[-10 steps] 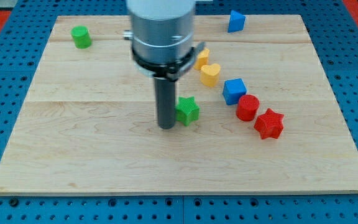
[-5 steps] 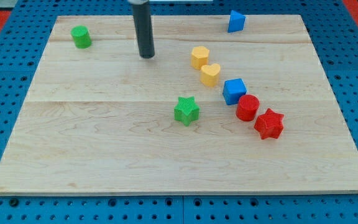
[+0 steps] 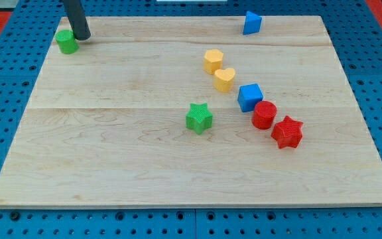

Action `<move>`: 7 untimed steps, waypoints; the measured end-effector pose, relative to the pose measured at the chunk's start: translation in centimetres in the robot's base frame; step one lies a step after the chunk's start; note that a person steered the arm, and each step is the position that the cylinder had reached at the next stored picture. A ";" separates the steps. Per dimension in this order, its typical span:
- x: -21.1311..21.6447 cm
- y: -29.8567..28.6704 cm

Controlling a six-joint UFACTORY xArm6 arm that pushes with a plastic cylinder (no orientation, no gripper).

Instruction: Move green circle closer to green star

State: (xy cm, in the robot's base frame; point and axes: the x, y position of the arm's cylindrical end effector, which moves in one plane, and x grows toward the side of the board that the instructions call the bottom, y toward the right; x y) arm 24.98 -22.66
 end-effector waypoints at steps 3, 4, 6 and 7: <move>-0.6 -5.6; 2.6 -2.8; 6.3 2.7; 8.5 3.4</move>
State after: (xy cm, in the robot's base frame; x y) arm 33.50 -19.25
